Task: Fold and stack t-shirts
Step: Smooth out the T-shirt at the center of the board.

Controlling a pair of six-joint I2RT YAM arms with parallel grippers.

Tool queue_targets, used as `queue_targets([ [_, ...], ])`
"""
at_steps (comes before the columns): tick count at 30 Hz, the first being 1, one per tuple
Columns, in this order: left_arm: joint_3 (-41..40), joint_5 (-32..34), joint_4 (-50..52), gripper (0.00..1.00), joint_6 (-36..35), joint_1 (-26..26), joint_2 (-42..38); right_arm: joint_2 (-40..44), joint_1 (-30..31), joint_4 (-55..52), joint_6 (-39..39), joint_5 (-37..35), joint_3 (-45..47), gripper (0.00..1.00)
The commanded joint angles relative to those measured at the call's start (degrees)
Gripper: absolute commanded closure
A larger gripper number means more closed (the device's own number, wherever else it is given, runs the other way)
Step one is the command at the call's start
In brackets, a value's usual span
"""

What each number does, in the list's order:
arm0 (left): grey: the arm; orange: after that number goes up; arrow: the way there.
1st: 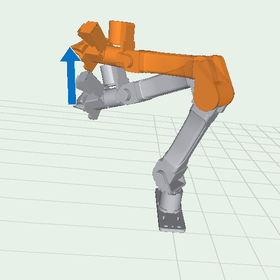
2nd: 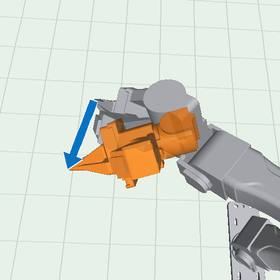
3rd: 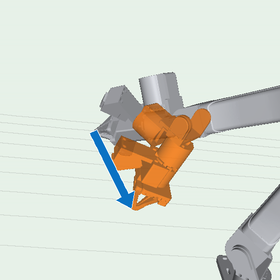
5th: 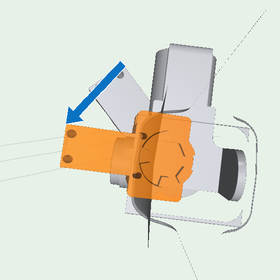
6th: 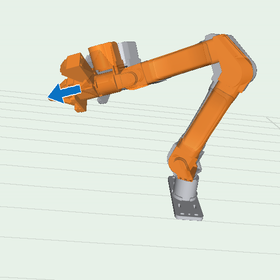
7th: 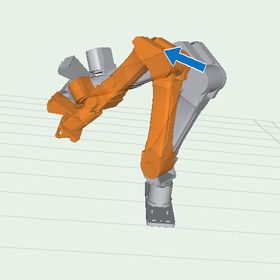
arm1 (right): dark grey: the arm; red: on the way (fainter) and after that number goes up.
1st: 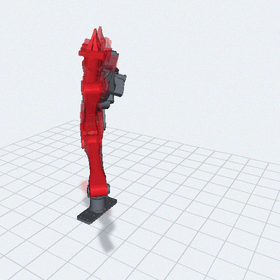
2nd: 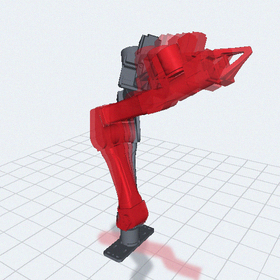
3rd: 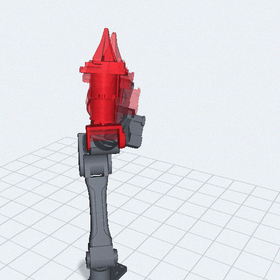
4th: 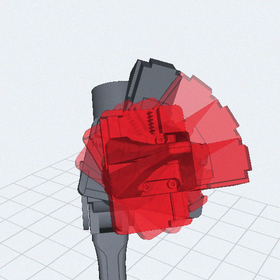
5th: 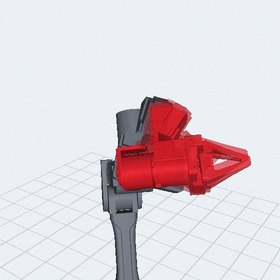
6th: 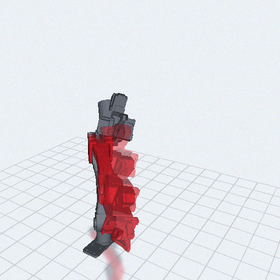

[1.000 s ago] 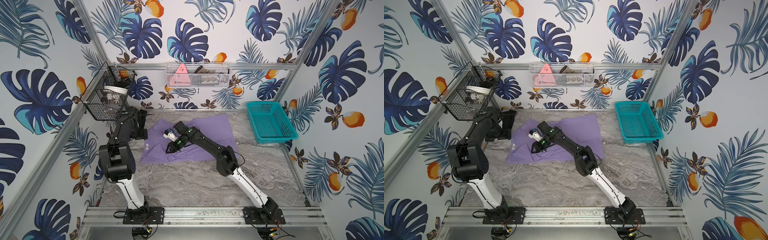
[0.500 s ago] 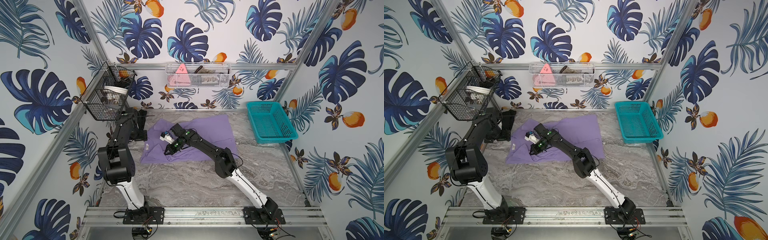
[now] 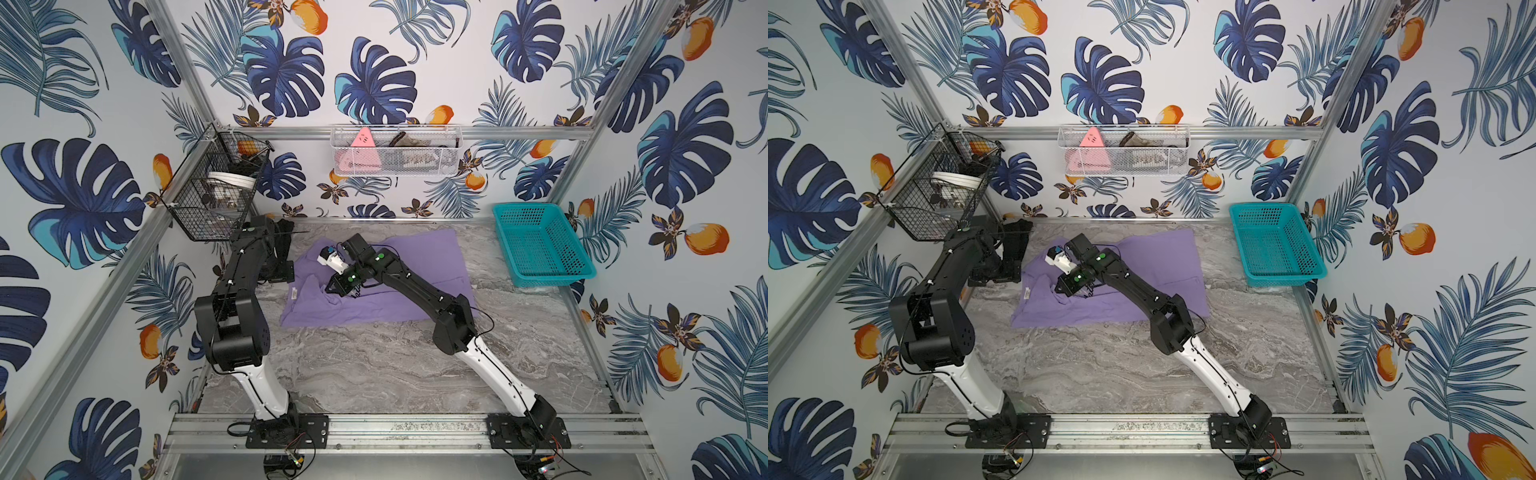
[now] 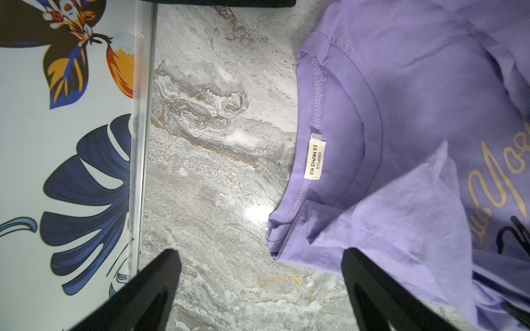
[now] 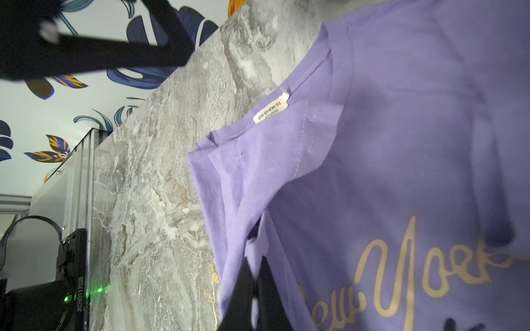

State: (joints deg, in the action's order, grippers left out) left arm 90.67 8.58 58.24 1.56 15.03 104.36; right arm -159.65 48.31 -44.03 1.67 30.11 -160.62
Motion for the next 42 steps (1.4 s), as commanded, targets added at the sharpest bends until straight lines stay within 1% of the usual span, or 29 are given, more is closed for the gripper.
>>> queue_targets([
  [1,-0.3,-0.7,-0.4,0.04,0.4,0.1,-0.8,0.9,-0.5,3.1,1.3,-3.4,-1.0,1.0],
  [10,-1.0,-1.0,-0.4,0.04,0.4,0.0,-1.6,-1.3,-2.9,11.1,-0.3,-10.5,-1.4,1.0],
  [14,-1.0,-1.1,-0.3,0.04,0.4,0.1,-1.8,-2.3,-4.2,14.0,-1.9,-11.4,-0.9,1.0],
  [28,-1.4,-1.6,-0.2,0.04,0.5,0.1,-1.3,-4.9,-6.2,15.2,-1.5,-15.7,-0.6,1.0],
  [33,-1.4,-1.9,0.1,0.04,0.4,0.1,-1.2,-5.5,-6.7,15.4,-1.0,-18.3,-0.4,1.0],
  [34,-1.6,-2.1,0.1,0.04,0.4,0.1,-1.2,-5.4,-6.8,15.5,-1.5,-19.7,-0.2,0.95],
  [35,-1.9,-2.4,0.0,0.04,0.3,0.1,-1.2,-5.3,-6.9,15.7,-2.3,-21.5,0.1,0.8],
  [37,-2.4,-3.2,0.1,0.04,0.5,0.1,-1.3,-5.1,-7.0,15.4,-3.2,-23.3,0.2,0.32],
  [38,-2.7,-3.8,0.1,0.03,0.6,0.1,-1.5,-4.8,-7.1,15.0,-3.0,-23.7,0.3,0.14],
  [39,-3.2,-4.4,0.2,0.03,0.7,0.1,-1.7,-4.2,-7.1,14.4,-2.8,-24.1,0.8,0.0],
  [42,-5.8,-7.4,-0.2,0.03,1.4,0.0,-2.7,-2.2,-7.4,11.9,-1.7,-23.0,2.1,0.0],
])
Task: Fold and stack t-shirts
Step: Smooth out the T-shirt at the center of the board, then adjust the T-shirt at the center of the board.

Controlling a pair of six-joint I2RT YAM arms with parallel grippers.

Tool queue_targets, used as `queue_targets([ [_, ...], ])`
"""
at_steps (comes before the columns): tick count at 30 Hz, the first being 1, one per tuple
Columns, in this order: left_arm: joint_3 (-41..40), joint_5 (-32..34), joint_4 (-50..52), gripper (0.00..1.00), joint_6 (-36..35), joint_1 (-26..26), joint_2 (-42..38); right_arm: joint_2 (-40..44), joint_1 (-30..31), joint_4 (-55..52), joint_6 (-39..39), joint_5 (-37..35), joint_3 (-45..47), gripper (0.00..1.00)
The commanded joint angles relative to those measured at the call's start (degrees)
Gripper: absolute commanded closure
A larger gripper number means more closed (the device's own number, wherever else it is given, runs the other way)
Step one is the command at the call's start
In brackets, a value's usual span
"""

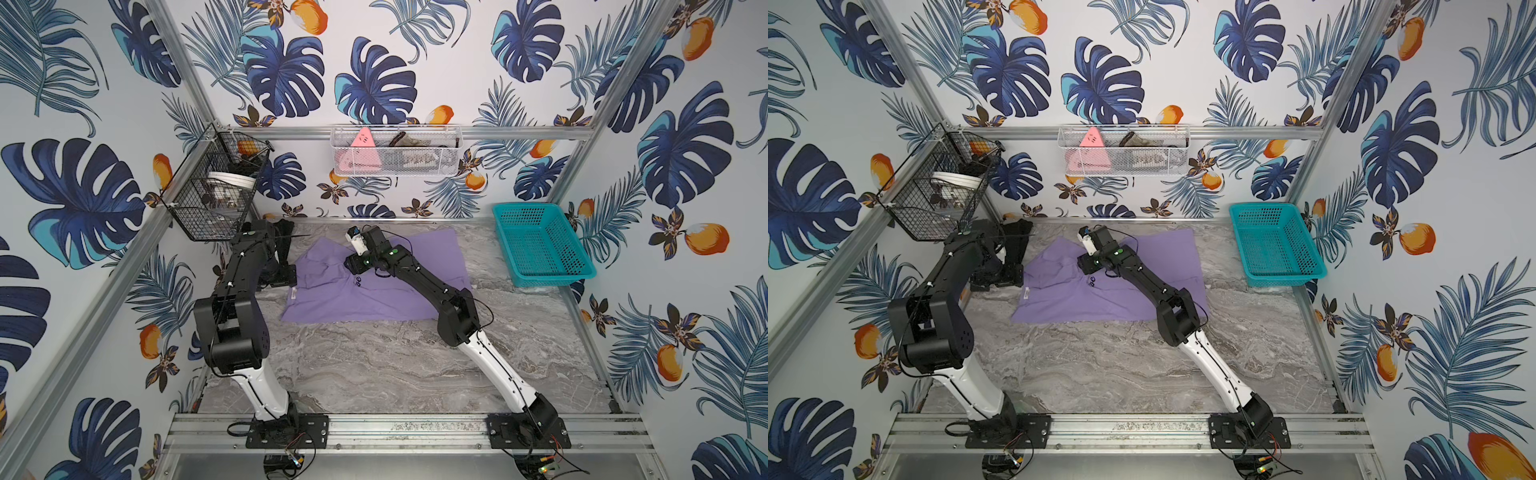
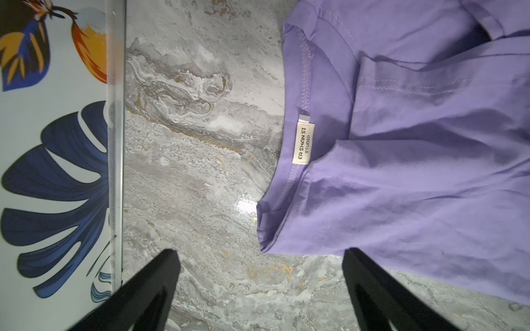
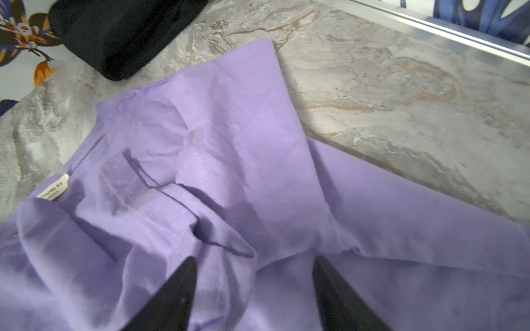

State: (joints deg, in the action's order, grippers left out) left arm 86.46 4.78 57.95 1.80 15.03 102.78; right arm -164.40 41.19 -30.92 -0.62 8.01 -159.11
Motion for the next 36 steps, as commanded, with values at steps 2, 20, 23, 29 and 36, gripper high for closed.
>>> queue_targets([
  [2,-4.2,-4.8,-0.7,0.03,1.4,0.0,-1.8,4.3,-0.9,-2.5,0.8,0.0,1.6,0.0],
  [20,-18.1,10.5,-3.2,0.07,1.3,-0.6,5.8,16.8,-6.0,-7.1,-1.8,5.9,11.9,1.0],
  [23,-19.6,14.2,-2.1,0.07,0.3,-0.5,5.6,17.2,-6.2,-7.4,-1.1,6.2,11.9,1.0],
  [29,-21.8,18.9,-1.4,0.07,-1.4,0.5,2.0,17.7,-6.7,-8.0,0.6,5.5,13.6,1.0],
  [36,-11.5,13.5,5.5,0.07,-0.6,0.7,3.6,18.8,-7.3,-8.8,0.7,7.9,17.0,1.0],
])
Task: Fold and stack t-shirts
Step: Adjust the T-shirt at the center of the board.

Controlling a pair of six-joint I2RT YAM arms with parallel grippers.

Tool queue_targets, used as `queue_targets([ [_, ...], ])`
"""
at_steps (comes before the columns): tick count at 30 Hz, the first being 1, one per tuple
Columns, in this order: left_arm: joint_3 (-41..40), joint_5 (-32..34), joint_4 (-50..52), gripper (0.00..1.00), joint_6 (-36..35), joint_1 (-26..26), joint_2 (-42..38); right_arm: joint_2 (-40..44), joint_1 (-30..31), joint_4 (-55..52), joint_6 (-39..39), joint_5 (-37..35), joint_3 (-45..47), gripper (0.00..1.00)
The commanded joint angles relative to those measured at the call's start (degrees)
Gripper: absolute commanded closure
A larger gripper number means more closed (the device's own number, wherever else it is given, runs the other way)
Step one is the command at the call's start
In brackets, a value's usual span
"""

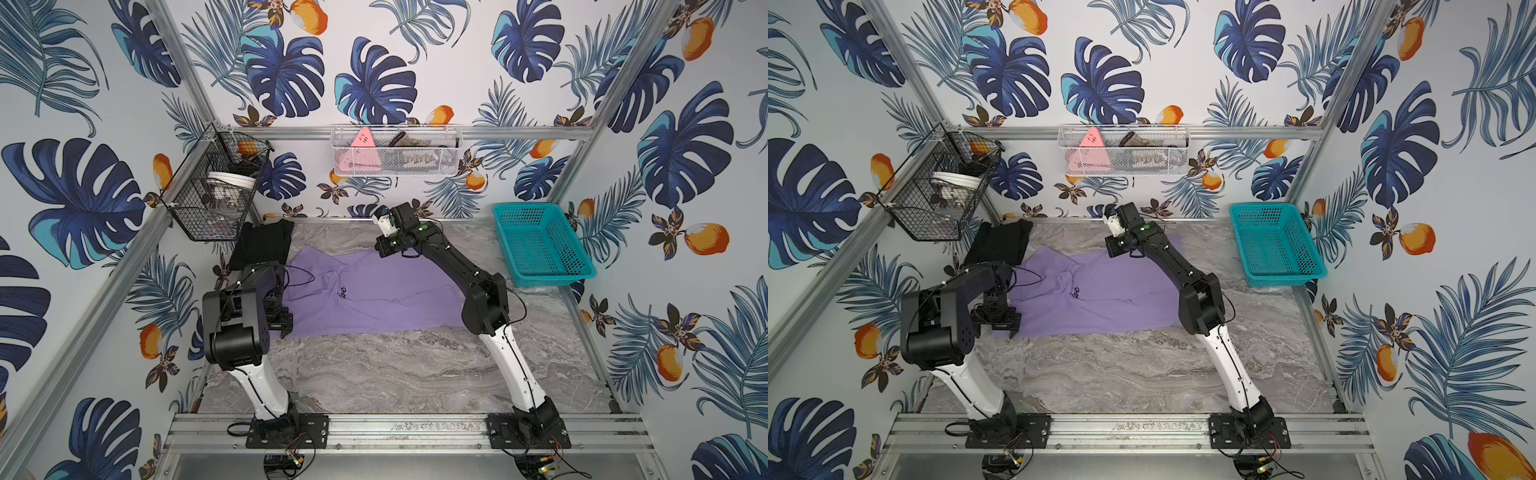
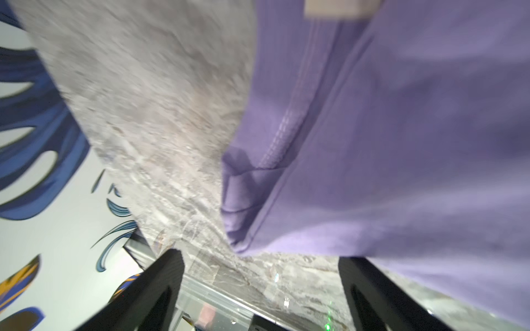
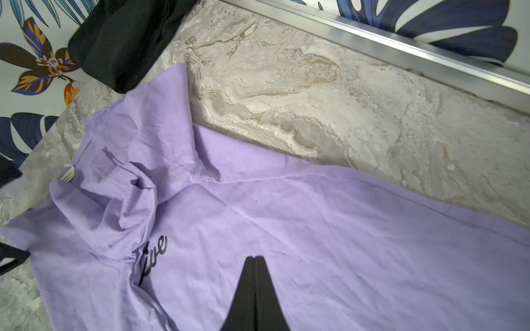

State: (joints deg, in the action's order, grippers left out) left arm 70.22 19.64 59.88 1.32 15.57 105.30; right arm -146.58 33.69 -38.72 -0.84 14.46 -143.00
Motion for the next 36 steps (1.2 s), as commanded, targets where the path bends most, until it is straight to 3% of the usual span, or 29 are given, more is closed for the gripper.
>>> queue_targets([
  [1,8.0,-3.3,4.9,0.07,0.3,0.2,1.8,0.9,0.1,-1.2,1.0,1.5,1.3,1.0],
  [8,36.5,-18.5,6.3,0.08,3.0,-0.4,14.6,0.7,-0.3,-1.5,0.9,2.2,3.3,1.0],
  [12,46.7,-21.3,7.9,0.1,1.6,-2.0,22.3,1.4,-0.5,-1.5,1.7,1.5,3.9,1.0],
  [20,48.1,-22.2,5.5,0.11,1.8,-4.0,26.6,3.3,-2.0,-1.5,2.7,1.0,6.2,1.0],
  [31,34.9,-23.2,2.0,0.11,4.6,-8.2,18.5,5.0,-5.5,-0.9,-1.5,3.0,18.1,1.0],
  [36,36.4,-22.9,2.8,0.1,4.5,-10.3,16.8,1.6,-7.6,-0.8,-2.1,1.3,17.4,1.0],
])
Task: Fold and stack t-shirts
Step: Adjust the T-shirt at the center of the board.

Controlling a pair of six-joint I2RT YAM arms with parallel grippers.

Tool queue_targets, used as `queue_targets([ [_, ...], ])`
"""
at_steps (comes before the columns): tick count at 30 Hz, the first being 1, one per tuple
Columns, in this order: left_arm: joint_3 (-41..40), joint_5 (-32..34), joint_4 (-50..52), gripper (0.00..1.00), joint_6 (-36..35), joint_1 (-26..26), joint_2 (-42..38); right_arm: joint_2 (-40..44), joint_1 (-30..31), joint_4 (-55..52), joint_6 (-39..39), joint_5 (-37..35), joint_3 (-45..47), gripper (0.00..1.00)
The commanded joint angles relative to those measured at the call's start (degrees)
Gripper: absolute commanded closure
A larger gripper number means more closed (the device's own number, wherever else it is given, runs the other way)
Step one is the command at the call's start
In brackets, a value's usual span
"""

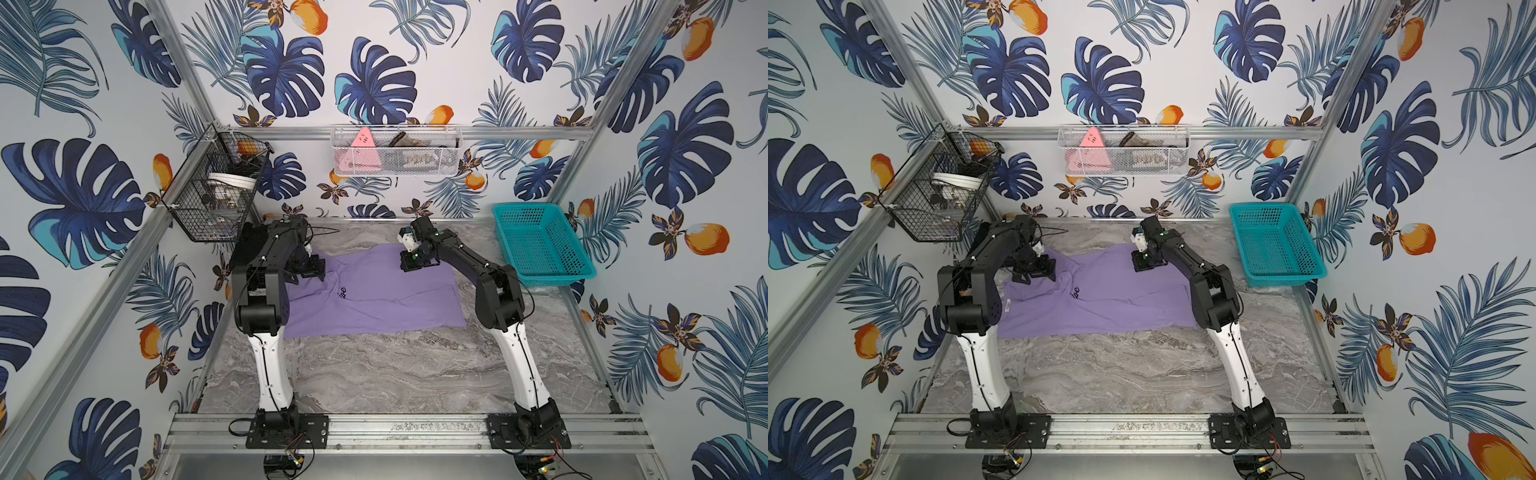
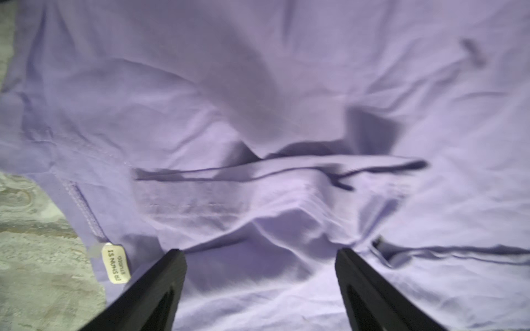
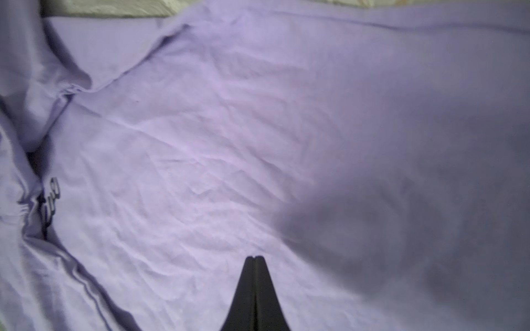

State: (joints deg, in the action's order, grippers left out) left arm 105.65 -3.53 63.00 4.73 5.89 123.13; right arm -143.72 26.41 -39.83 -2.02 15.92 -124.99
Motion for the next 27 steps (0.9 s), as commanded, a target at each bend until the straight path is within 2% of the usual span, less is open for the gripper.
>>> queue_targets([
  [1,1.7,0.6,-0.1,0.1,1.0,-0.7,-1.3,-2.1,-0.3,0.2,-0.9,-0.8,-0.7,1.0],
  [6,4.6,2.4,0.1,0.09,0.2,-0.7,-2.3,-2.5,-1.2,0.6,0.7,-3.8,3.2,1.0],
  [15,5.8,3.6,-0.2,0.09,0.7,-0.8,-1.7,2.3,-6.7,1.0,1.3,-5.9,8.9,1.0],
  [23,9.9,3.5,-0.6,0.09,1.2,-1.3,2.2,8.2,-8.2,1.1,0.3,-2.9,14.6,1.0],
  [27,14.1,2.3,-1.4,0.09,1.7,-2.4,6.6,10.3,-7.8,1.3,0.0,-3.0,16.0,1.0],
])
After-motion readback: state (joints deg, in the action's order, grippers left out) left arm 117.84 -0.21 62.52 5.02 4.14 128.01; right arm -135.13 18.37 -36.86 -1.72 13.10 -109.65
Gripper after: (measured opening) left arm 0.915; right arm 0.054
